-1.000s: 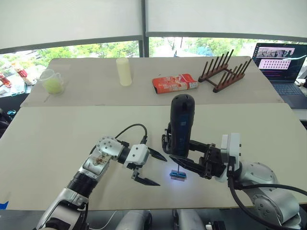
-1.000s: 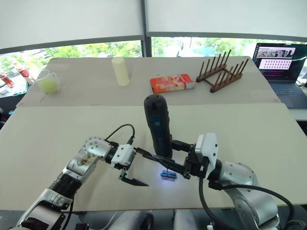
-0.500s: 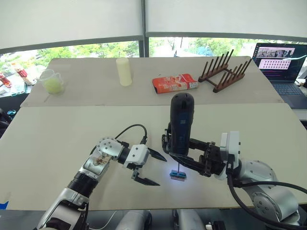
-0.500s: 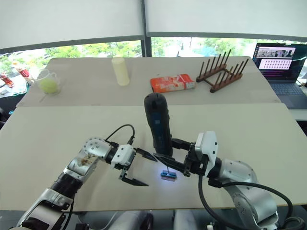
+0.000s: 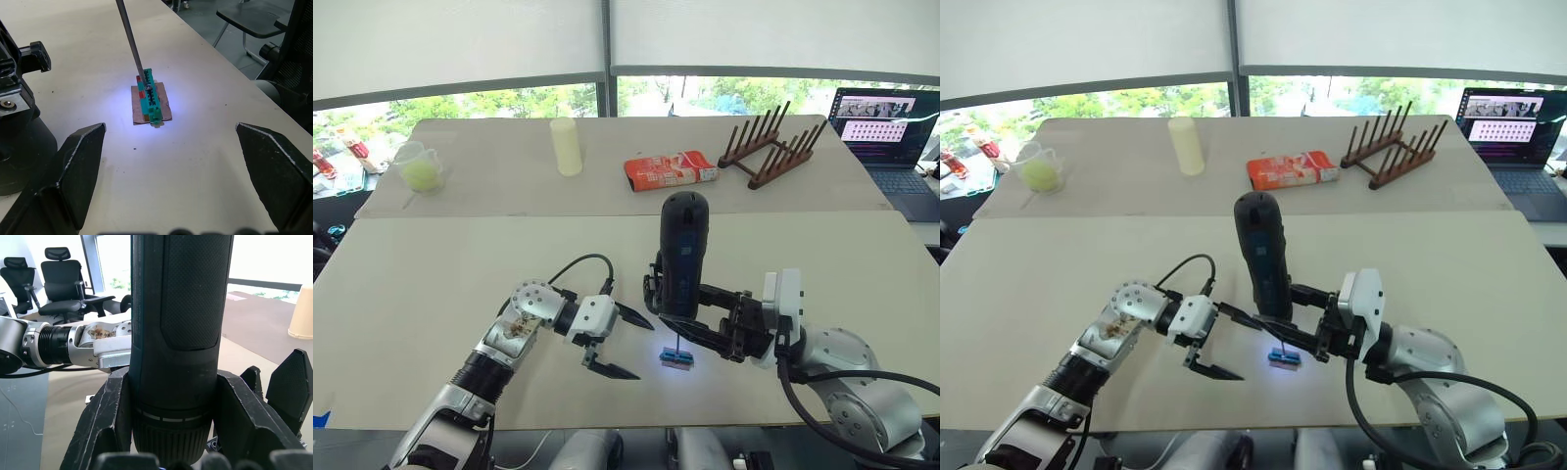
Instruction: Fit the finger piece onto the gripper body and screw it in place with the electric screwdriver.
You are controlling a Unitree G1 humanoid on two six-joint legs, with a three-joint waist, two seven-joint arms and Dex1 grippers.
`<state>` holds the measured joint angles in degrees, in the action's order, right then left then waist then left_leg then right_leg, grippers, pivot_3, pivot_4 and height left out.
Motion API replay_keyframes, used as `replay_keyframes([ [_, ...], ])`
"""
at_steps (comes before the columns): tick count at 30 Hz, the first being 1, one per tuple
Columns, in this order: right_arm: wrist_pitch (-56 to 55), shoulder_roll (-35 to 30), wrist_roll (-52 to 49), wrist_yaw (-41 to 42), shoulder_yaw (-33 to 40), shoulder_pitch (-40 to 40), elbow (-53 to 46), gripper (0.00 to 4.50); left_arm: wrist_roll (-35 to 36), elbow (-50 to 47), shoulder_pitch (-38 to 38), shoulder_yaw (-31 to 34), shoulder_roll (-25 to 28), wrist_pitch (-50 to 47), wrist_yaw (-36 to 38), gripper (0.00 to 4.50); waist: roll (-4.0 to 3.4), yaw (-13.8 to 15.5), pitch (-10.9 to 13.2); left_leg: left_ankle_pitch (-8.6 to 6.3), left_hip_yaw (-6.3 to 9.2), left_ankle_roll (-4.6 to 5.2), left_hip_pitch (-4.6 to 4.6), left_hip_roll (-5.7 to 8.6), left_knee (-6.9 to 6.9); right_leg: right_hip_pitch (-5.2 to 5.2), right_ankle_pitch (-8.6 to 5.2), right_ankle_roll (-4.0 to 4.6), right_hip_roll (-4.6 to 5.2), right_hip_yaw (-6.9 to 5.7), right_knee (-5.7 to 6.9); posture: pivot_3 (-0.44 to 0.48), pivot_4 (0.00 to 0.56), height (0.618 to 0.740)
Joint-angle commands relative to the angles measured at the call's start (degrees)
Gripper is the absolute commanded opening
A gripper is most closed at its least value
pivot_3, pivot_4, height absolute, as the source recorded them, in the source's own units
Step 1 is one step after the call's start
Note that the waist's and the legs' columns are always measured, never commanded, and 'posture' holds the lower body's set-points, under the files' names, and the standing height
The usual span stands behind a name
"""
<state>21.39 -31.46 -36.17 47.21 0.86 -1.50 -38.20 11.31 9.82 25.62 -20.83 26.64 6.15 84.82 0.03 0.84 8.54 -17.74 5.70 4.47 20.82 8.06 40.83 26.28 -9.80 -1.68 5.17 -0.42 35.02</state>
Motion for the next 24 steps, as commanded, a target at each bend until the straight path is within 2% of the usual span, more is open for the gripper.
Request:
replay_keyframes([
  [1,-2.1,0.2,-1.1,0.1,1.0,0.0,-2.4,1.92,0.4,-0.3,0.9,0.3,-0.1,1.0,-0.2,4.50,0.00,0.0,0.0,0.00,0.00,0.00,0.00,0.00,0.00,0.00,0.00,0.00,0.01,0.00,0.00,0.000,0.150,0.740],
  [24,-1.1,0.3,-2.0,-1.0,0.1,0.9,-3.5,1.92,0.4,-0.5,1.0,0.2,-0.4,0.4,-0.9,4.50,0.00,0.0,0.0,0.00,0.00,0.00,0.00,0.00,0.00,0.00,0.00,0.00,0.00,0.00,0.00,0.000,0.150,0.740],
])
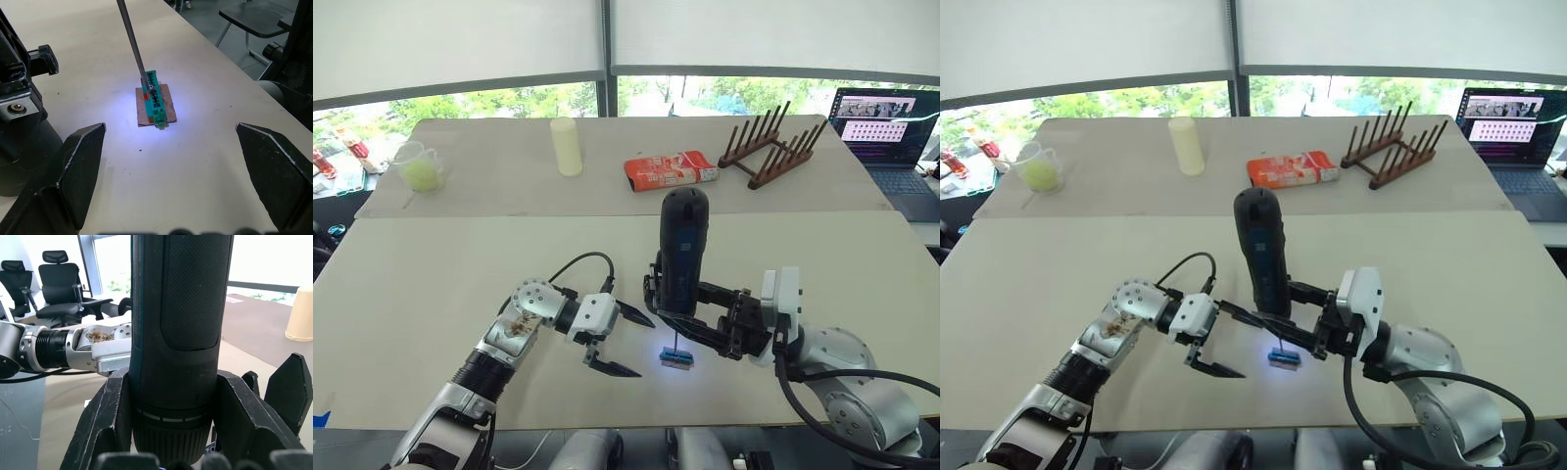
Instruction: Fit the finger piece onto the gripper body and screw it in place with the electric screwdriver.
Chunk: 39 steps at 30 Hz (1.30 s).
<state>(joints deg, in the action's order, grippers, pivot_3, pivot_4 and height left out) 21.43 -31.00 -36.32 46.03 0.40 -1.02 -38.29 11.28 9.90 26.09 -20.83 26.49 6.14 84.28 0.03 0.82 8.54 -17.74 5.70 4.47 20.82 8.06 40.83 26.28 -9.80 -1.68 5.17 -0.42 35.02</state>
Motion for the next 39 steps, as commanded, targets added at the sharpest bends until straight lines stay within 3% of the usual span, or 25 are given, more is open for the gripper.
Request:
replay_keyframes([
  [1,-1.1,-0.2,-1.9,0.2,0.7,0.4,-3.4,1.92,0.5,-0.7,0.5,0.2,-0.2,0.4,-0.4,4.50,0.00,0.0,0.0,0.00,0.00,0.00,0.00,0.00,0.00,0.00,0.00,0.00,0.00,0.00,0.00,0.000,0.150,0.740],
  [39,-1.1,-1.0,-2.0,-0.1,0.6,-0.8,-4.5,1.92,0.2,0.4,1.3,0.3,-0.5,0.8,-0.6,4.50,0.00,0.0,0.0,0.00,0.00,0.00,0.00,0.00,0.00,0.00,0.00,0.00,-0.01,0.00,0.00,0.000,0.150,0.740],
])
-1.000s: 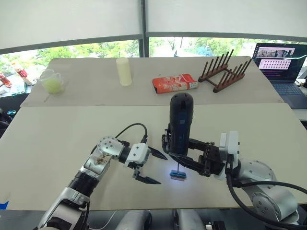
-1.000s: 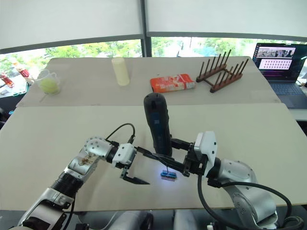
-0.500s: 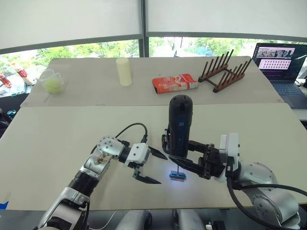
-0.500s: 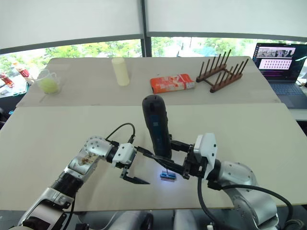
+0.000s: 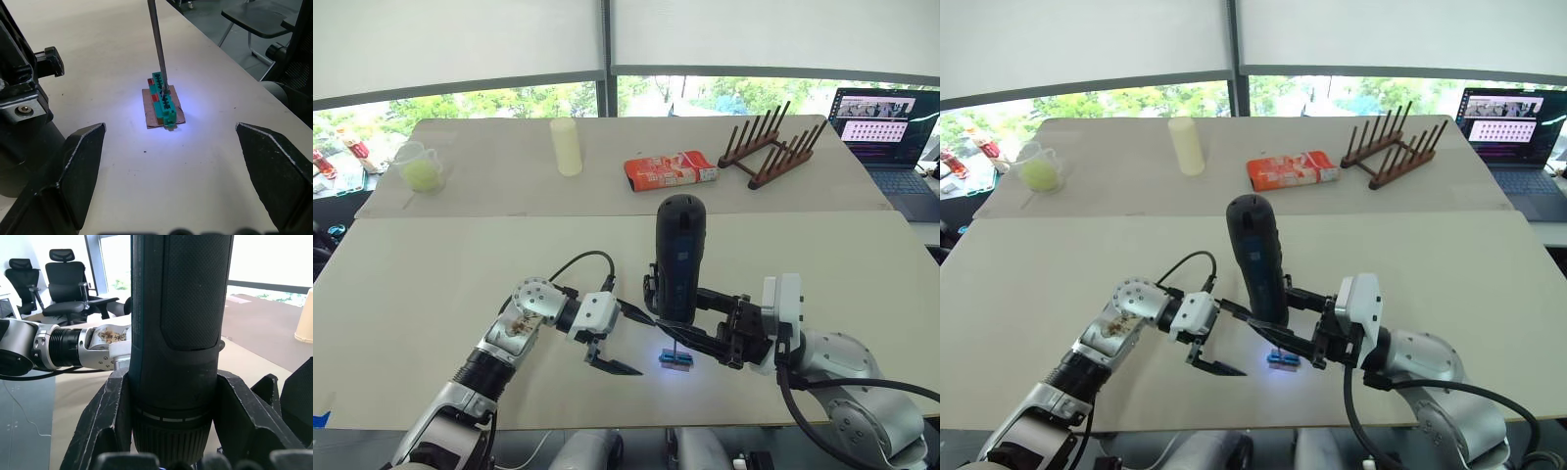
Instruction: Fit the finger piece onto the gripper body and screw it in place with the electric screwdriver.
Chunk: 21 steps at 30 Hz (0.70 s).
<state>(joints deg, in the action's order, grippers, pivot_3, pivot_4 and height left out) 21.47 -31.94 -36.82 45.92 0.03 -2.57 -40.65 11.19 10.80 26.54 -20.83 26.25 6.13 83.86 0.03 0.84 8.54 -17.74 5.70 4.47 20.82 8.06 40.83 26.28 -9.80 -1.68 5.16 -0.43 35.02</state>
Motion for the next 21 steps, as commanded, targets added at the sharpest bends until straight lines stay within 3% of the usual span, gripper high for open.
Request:
replay_keyframes([
  [1,-1.1,-0.1,-1.5,0.1,0.9,0.7,-2.1,1.92,0.3,-0.3,0.9,0.3,-0.3,0.9,-0.2,4.50,0.00,0.0,0.0,0.00,0.00,0.00,0.00,0.00,0.00,0.00,0.00,0.00,0.00,0.00,0.00,0.000,0.150,0.740],
  [21,-1.7,-0.4,-1.1,0.5,1.0,0.0,-2.1,1.92,0.4,-0.3,1.0,0.3,-0.3,1.0,-0.2,4.50,0.00,0.0,0.0,0.00,0.00,0.00,0.00,0.00,0.00,0.00,0.00,0.00,0.01,0.00,0.00,0.000,0.150,0.740],
])
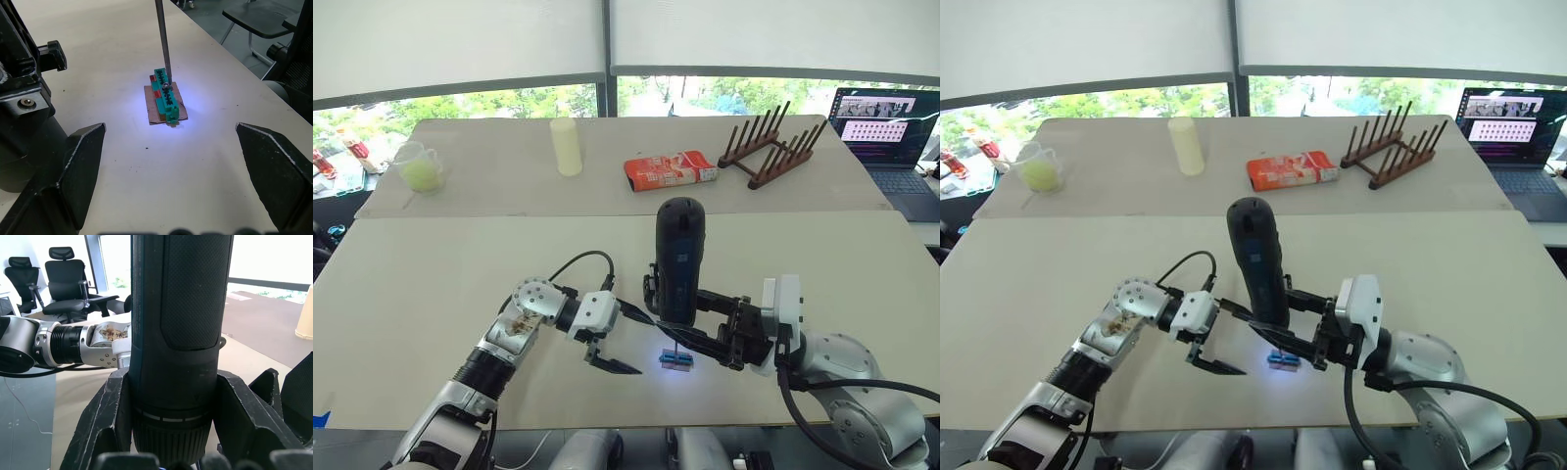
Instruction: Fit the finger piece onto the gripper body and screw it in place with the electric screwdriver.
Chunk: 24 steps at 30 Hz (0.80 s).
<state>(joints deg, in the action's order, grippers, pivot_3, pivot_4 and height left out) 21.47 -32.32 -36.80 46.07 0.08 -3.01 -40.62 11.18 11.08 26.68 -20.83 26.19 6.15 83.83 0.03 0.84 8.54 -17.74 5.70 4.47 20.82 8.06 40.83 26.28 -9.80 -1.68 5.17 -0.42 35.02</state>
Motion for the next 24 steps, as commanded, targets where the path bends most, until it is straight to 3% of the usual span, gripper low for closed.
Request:
replay_keyframes([
  [1,-1.7,0.0,-1.1,0.3,1.0,0.4,-2.2,1.92,0.4,-0.5,0.9,0.3,-0.3,1.0,-0.2,4.50,0.00,0.0,0.0,0.00,0.00,0.00,0.00,0.00,0.00,0.00,0.00,0.00,0.00,0.00,0.00,0.000,0.150,0.740],
  [24,-1.0,0.1,-1.7,-0.2,1.1,2.2,-1.4,1.92,0.4,-0.9,0.5,0.3,-0.5,0.9,-0.6,4.50,0.00,0.0,0.0,0.00,0.01,0.00,0.00,0.00,0.00,0.00,0.00,0.00,0.00,0.00,0.00,0.000,0.150,0.740],
])
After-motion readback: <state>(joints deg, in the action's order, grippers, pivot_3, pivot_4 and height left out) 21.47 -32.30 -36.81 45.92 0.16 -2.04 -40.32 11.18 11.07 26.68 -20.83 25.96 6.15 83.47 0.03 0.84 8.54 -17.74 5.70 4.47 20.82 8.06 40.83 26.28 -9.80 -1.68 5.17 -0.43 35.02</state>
